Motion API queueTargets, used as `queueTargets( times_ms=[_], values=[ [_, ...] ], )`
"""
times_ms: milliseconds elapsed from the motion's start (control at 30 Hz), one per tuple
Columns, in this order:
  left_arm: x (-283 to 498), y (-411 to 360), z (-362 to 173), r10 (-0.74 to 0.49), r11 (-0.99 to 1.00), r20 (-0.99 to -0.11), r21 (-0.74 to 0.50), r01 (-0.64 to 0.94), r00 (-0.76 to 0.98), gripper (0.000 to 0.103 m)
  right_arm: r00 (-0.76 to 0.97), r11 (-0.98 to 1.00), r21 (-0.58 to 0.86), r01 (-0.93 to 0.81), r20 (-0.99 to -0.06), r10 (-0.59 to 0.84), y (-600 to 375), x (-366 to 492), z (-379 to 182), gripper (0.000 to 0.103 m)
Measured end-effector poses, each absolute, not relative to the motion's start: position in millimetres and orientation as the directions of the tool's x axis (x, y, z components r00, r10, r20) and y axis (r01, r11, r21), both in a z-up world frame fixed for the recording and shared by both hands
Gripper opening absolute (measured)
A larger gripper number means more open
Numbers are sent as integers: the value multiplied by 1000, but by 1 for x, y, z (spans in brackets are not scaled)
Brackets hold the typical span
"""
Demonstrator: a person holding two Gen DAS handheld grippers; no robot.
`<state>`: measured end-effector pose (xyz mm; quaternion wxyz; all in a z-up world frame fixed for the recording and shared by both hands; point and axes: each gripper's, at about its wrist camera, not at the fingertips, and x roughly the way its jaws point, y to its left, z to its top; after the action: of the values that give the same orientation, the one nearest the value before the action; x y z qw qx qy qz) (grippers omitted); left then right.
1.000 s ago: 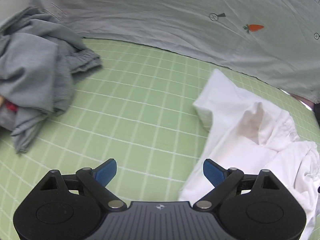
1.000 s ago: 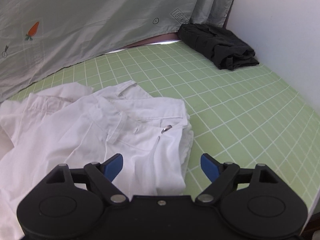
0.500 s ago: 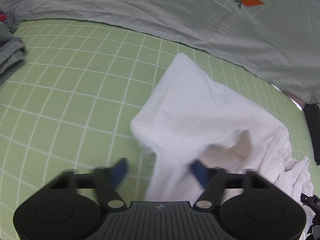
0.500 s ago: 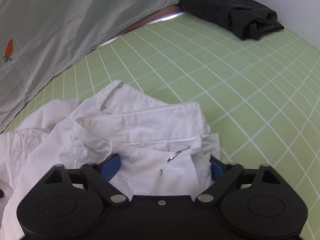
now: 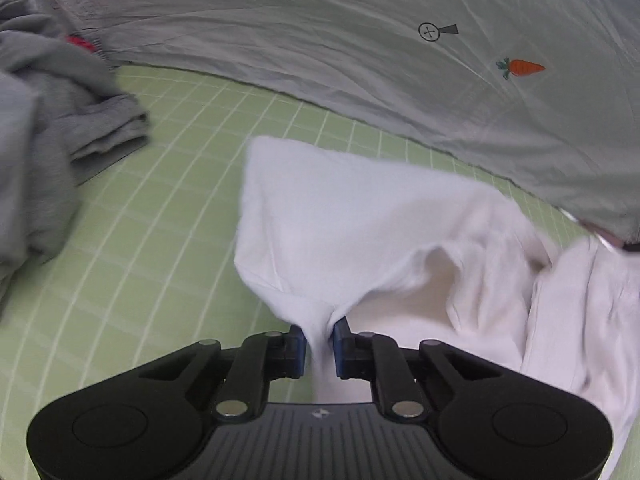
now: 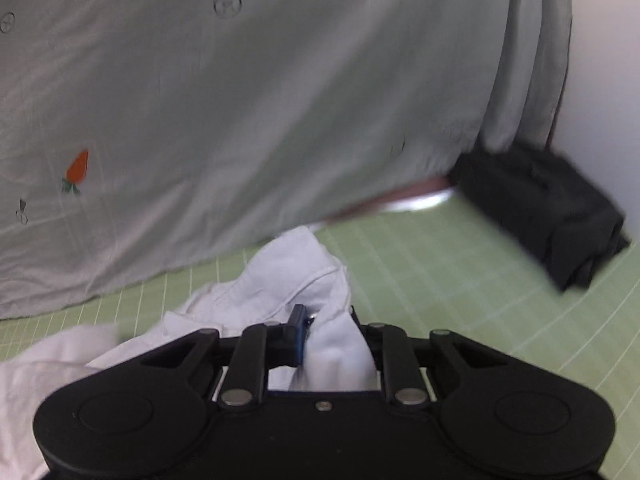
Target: Fold clothes
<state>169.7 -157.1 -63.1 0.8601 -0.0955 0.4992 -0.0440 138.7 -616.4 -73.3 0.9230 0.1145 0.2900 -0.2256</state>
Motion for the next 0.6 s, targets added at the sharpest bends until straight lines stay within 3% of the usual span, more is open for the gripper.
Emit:
queueTargets(
  times_ms=[100, 167, 233, 333, 367, 533, 600],
  values=[
    [128, -154, -64, -172, 978, -865, -208, -26, 472, 15, 684, 856, -25, 516, -590, -430, -616, 127, -71, 20],
    [116, -139, -67, -174, 967, -866, -240, -84, 469, 17, 630, 844, -65, 532, -636, -446, -618, 116, -78, 26],
    [106, -124, -71, -178, 950, -866, -274, -146, 468, 31, 600, 838, -66, 542, -667, -440, -613, 103, -83, 36],
    [113, -100, -71, -157, 924, -851, -305, -229, 501, 41, 601, 833, -71, 549, -659, -452, -592, 87, -83, 64],
    [118, -95, -70, -146, 924, -848, -301, -236, 509, 42, 608, 835, -56, 547, -659, -443, -584, 85, -81, 69],
    [153, -82, -74, -121, 925, -840, -289, -248, 529, 68, 644, 867, 50, 496, -691, -328, -550, 99, -79, 81],
    [167, -79, -81, -112, 923, -843, -284, -259, 527, 71, 638, 870, 85, 486, -715, -287, -537, 114, -82, 83]
  ],
)
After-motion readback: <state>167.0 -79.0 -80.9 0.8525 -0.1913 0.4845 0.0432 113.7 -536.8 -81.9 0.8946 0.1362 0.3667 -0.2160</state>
